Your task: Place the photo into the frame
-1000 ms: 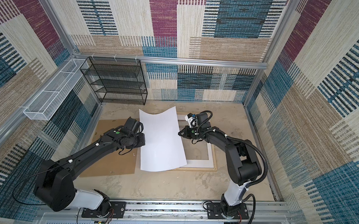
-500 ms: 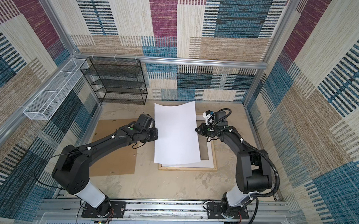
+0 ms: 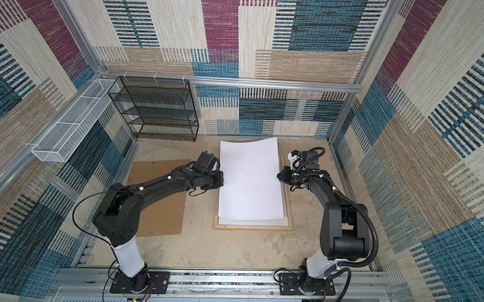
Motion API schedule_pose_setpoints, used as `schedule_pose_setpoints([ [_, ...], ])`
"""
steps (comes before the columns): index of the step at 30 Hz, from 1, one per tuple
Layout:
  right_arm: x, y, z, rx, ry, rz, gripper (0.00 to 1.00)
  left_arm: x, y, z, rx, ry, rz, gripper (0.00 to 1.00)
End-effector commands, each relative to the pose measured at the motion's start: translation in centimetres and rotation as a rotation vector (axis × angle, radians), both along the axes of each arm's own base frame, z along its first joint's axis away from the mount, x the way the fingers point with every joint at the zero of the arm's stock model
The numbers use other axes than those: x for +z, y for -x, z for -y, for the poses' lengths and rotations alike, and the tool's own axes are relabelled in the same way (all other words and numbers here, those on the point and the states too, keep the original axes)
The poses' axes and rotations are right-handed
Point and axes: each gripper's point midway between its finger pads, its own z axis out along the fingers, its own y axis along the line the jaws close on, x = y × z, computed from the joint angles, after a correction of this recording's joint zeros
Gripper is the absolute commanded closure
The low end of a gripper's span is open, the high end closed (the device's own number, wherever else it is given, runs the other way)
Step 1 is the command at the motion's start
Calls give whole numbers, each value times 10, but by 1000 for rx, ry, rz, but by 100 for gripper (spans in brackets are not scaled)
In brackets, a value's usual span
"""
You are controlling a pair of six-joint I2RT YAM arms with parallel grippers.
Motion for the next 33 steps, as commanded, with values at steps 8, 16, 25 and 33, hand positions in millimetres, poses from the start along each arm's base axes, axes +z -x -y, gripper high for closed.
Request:
schedule_pose_setpoints([
  [8,-7,4,13,-43,46,-8,100,-5,-1,15,-20,48,-31,100],
  [16,-11,7,18,-63,64,-14,100,-12,2,15,-17,40,-39,100],
  [25,-16,3,24,-94,86,3,100,-19,1,19,-25,43,-51,100],
  [33,-24,3,24,-91,85,-12,100,-21,1,19,-24,38,-53,100],
])
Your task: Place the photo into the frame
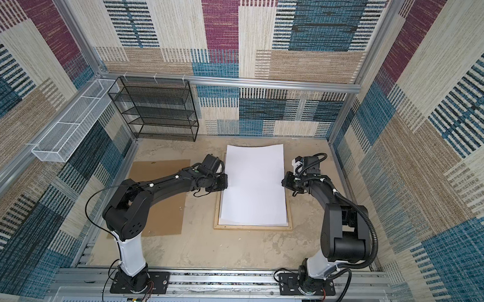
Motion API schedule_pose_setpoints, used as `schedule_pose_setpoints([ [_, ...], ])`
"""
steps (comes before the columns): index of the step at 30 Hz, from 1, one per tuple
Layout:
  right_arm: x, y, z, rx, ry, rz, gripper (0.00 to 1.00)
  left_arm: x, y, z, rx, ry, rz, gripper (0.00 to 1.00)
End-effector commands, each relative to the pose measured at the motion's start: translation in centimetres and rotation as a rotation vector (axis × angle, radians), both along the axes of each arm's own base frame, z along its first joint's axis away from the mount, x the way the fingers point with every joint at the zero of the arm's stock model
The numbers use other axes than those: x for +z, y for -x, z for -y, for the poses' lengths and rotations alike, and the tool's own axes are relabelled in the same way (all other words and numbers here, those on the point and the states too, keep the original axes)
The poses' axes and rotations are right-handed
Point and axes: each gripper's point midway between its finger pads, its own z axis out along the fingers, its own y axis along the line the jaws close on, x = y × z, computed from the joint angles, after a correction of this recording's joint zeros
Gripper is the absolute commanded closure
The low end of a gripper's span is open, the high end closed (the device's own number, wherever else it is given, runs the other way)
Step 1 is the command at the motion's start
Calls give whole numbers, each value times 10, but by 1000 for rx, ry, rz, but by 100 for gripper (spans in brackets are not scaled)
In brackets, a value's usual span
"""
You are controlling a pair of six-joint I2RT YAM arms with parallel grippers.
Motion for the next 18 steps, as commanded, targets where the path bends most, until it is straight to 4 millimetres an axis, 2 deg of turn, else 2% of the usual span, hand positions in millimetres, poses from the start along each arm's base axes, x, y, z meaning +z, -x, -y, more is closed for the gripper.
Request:
schedule_pose_setpoints([
  [1,4,-10,4,-15,14,44,100,1,0,0,21,12,-15,100],
  [3,3,-10,4,-16,16,40,100,0,0,0,22,8,-19,99],
  [7,2,-10,3,-11,15,46,100,-1,2,-2,27,2,-25,89],
  [14,1,-9,2,-3,7,44,100,2,4,-6,36,-12,-21,80],
  [18,0,-9,2,-3,8,44,96,3,5,-9,37,-22,-18,76],
])
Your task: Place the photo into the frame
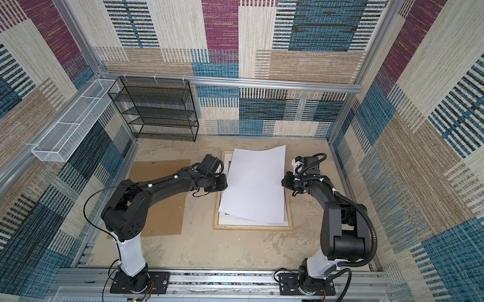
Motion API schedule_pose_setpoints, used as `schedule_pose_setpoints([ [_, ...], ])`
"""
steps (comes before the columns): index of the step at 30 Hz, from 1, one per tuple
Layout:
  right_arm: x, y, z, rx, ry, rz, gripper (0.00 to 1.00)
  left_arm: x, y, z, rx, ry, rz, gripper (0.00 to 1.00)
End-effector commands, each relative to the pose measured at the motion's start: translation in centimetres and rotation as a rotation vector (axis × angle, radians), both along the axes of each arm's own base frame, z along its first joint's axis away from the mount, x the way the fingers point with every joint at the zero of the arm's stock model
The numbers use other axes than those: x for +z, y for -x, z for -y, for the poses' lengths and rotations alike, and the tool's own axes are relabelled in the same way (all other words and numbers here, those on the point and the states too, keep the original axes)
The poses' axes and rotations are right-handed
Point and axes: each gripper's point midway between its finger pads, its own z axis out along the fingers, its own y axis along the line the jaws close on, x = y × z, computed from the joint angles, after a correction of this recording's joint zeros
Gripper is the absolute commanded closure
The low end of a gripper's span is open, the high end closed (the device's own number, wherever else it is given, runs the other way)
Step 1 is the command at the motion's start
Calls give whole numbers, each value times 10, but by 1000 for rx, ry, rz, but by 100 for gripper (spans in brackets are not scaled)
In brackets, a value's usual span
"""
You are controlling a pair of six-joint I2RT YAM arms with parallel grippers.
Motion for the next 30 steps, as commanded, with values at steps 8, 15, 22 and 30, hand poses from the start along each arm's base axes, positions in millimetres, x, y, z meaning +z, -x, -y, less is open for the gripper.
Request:
schedule_pose_setpoints([
  [8,1,-6,1,-3,7,24,94,6,3,-11,45,-18,5,72],
  [15,3,-5,2,-4,6,30,94,11,3,-19,59,-49,27,71],
  [22,3,-6,1,2,4,31,95,18,2,-30,78,-85,48,71],
  [30,1,-12,-3,38,0,45,99,9,3,-24,64,-60,20,71],
])
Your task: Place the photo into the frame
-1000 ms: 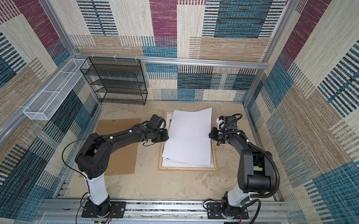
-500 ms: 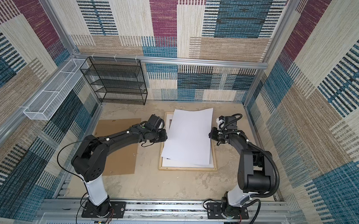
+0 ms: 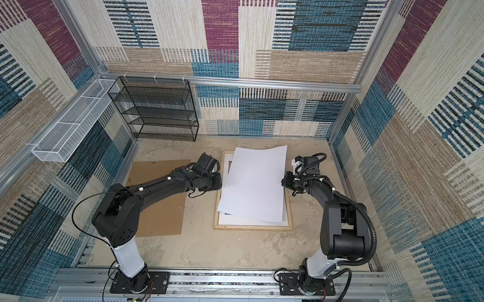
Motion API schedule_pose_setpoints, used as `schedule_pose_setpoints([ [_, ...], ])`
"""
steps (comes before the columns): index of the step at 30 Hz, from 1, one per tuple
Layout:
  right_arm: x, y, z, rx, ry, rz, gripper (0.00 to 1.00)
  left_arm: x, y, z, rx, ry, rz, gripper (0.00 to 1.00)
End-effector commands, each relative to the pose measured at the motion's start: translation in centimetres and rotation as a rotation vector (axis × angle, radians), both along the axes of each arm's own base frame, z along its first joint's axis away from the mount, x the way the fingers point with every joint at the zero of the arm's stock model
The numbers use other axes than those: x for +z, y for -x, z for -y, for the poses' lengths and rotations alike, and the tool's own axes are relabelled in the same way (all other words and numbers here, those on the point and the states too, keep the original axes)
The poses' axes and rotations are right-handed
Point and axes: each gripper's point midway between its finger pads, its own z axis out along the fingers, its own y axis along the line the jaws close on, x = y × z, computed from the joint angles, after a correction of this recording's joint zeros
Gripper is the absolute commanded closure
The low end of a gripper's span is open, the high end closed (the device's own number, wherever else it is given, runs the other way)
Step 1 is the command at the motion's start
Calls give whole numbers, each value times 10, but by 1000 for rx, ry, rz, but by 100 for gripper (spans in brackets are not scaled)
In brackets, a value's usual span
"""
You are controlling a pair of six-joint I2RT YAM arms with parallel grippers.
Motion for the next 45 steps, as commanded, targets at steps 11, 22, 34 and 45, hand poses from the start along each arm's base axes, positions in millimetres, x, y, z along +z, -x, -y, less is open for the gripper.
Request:
schedule_pose_setpoints([
  [11,0,-14,-12,82,-44,32,100,-11,2,4,-13,1,-35,71],
  [22,0,-14,-17,102,-67,37,100,-29,3,-5,3,-65,-70,71],
  [34,-1,-10,-21,119,-80,37,100,-41,6,3,-28,-33,-90,71],
  [45,-12,-10,-29,133,-41,7,100,-40,6,8,-46,-10,-88,71],
])
